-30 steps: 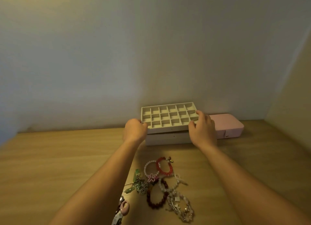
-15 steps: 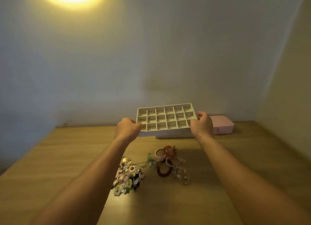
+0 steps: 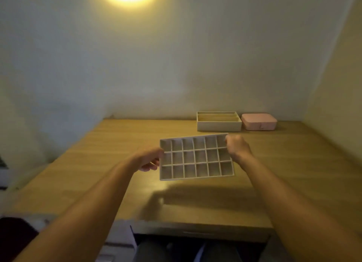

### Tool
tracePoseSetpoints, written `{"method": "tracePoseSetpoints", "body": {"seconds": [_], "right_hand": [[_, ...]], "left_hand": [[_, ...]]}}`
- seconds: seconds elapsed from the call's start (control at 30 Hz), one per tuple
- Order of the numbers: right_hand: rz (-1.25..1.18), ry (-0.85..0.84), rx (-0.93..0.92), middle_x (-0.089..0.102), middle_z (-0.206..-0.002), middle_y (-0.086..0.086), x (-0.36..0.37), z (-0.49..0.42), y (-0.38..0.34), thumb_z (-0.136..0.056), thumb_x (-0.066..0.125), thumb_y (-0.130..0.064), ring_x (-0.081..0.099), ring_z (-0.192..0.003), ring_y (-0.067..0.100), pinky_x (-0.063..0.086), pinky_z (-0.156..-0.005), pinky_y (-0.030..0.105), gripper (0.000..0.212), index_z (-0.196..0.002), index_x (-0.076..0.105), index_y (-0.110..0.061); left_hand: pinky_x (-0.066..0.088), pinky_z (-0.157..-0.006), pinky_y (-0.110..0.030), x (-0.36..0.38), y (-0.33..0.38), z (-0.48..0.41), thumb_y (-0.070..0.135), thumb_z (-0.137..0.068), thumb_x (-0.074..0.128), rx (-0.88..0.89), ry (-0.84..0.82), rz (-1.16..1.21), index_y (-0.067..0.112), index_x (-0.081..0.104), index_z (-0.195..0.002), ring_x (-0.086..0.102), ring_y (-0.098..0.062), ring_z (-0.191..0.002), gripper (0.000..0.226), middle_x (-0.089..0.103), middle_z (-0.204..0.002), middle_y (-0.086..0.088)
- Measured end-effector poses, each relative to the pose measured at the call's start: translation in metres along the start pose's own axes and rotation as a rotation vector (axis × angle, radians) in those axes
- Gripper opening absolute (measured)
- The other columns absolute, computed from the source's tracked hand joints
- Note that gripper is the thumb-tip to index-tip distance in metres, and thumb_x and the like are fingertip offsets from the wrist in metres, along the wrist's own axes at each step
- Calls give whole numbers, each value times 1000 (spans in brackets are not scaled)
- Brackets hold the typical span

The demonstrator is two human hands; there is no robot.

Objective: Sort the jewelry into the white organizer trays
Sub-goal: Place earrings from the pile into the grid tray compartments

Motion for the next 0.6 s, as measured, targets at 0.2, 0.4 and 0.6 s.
{"method": "tracePoseSetpoints", "body": {"seconds": [0.2,0.4,0.6], "right_hand": [[104,-51,60,57,-136,19,21,40,29,-102,45,-24,57,-116,35,38,-80,31,44,-141,47,-3],[291,-112,59,61,-103,11,30,43,57,-97,45,-5,54,-80,24,35,-54,28,31,-123,61,-1],[614,-4,53,62,-94,5,23,33,59,-99,44,-30,58,-86,23,51,-75,37,25,-99,63,-13]], "left_hand": [[27,-44,-16,18,-38,9,15,-89,57,65,132,-26,11,60,-66,47,-14,-43,24,58,-55,-3],[29,-42,-20,38,-55,0,18,-88,62,-12,39,-143,-1,75,-84,50,-14,-51,23,70,-68,-7],[35,-39,-16,49,-49,-15,23,-92,63,-27,8,-137,3,73,-87,54,-11,-48,23,70,-66,-2]]}}
Point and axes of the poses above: each hand's wrist, its own z-axis away from the middle knuckle, its own x-axis out of the palm, y = z × x, the point moved 2 cm from there along -z, towards the middle knuckle
